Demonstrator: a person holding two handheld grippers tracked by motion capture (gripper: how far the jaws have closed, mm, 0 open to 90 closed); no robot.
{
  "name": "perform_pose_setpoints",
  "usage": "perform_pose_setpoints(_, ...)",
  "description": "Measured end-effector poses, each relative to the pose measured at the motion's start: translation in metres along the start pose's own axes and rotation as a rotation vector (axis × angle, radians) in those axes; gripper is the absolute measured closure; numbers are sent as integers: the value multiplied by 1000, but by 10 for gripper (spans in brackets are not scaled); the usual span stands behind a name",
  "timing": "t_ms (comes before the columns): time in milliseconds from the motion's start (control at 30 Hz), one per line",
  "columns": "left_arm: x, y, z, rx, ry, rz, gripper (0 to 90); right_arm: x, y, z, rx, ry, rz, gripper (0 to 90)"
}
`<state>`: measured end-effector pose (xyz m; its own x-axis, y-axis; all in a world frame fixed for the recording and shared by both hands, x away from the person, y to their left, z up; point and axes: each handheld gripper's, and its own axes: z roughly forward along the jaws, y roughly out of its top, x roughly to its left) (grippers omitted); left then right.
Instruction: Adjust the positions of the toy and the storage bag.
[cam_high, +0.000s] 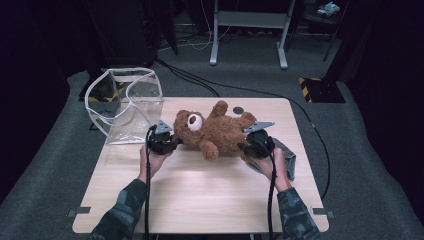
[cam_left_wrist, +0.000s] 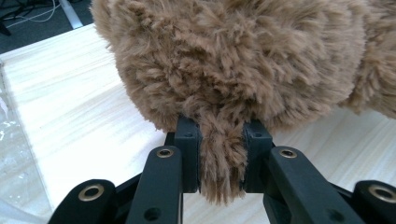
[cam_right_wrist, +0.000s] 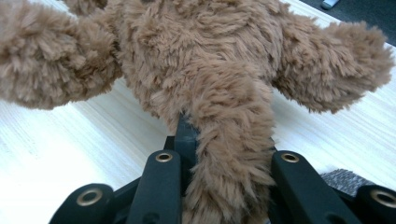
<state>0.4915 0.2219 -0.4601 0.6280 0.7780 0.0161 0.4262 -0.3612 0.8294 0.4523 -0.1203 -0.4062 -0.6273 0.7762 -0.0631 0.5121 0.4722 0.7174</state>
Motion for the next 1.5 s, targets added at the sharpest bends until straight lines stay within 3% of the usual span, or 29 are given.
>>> perform_pose_setpoints(67,1,-1,4,14,6,14,740,4,-1,0,6,0,0,727)
perform_pose_setpoints(267,8,-9,17,51,3,1,737,19,-10,8,37,3,-19,724)
perform_pose_setpoints(367,10,-14,22,67,1,-16,734,22,-18,19,63,15,-4,718)
perform_pose_setpoints(533,12,-18,23,82,4,-29,661,18,-22,22,72,53,43,578)
perform_pose_setpoints(767,14,-23,5,71,-5,-107,310,-1,-22,11,41,84,80,219)
perform_pose_setpoints(833,12,-23,-3,65,-2,-107,254,-10,-23,7,33,86,94,155)
perform_pose_setpoints(900,8,-23,-9,56,-7,-120,209,-21,-24,4,12,79,106,138)
perform_pose_setpoints(1033,-2,-20,-17,58,-15,-114,170,-40,-24,6,22,74,158,87)
perform_pose_setpoints(1200,-18,-16,-20,54,-30,-75,153,-62,-23,11,21,89,214,76)
perform_pose_setpoints(1367,-24,-9,-23,44,-42,-56,152,-65,-20,6,23,114,225,76)
perform_pose_setpoints(1500,-31,-4,-24,38,-58,-42,150,-63,-20,-2,1,117,204,77)
